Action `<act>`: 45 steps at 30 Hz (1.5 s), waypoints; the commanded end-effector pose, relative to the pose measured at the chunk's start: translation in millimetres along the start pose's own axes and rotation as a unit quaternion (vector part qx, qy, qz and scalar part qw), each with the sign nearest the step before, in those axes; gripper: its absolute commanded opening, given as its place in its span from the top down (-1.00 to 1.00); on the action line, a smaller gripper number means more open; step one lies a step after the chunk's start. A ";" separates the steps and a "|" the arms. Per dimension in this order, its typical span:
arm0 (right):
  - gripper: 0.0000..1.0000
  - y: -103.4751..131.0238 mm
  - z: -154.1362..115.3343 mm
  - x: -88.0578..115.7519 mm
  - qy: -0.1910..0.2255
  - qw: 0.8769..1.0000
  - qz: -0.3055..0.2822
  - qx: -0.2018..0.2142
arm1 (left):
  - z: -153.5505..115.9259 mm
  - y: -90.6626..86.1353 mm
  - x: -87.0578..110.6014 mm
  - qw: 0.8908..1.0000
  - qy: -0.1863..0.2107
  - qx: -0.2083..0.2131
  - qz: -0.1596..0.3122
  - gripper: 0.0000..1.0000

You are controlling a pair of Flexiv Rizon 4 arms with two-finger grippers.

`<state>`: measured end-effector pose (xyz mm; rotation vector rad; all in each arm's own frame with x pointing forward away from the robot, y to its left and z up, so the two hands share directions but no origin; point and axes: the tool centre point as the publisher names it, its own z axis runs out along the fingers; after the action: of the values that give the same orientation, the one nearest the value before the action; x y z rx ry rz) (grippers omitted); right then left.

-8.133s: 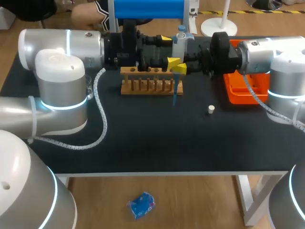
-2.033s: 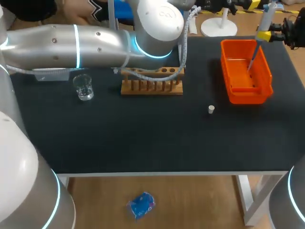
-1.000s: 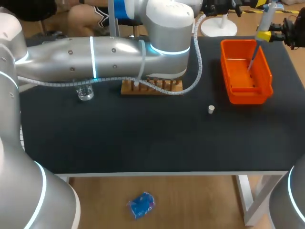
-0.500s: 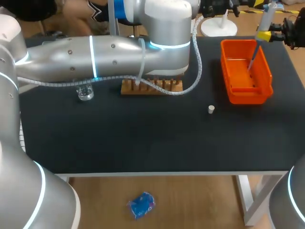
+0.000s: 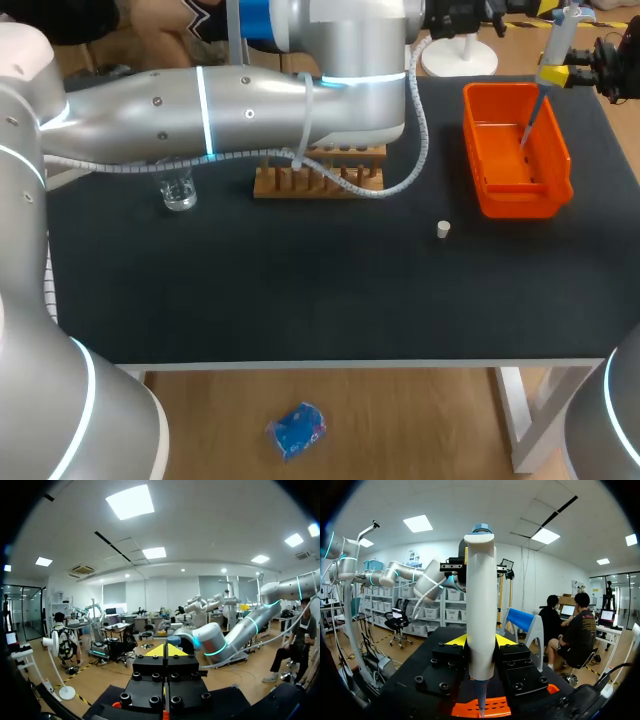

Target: Invert the test tube, pick up the pipette, mount the tip to pipette, aspirate from beaker and dispense into the tube, eject the tip, return the pipette, and cap with the stopper.

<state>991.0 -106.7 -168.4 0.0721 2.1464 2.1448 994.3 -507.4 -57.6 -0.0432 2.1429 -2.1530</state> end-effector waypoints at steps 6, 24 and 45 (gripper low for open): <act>1.00 -0.3 -0.9 -1.6 0.002 1.000 0.000 0.000 | 3.9 6.4 -1.9 1.000 -0.005 -0.003 -0.005 1.00; 1.00 -0.3 -0.9 -1.6 0.002 1.000 0.000 0.000 | 7.2 12.4 -0.2 1.000 -0.003 -0.017 -0.013 1.00; 1.00 -0.3 -0.9 -1.6 0.002 1.000 0.000 0.000 | 8.6 24.7 3.7 0.999 -0.003 -0.028 -0.025 1.00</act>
<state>989.8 -107.6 -173.5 0.0731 2.1466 2.1430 994.2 -513.6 -75.4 -0.1057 2.2280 -2.1158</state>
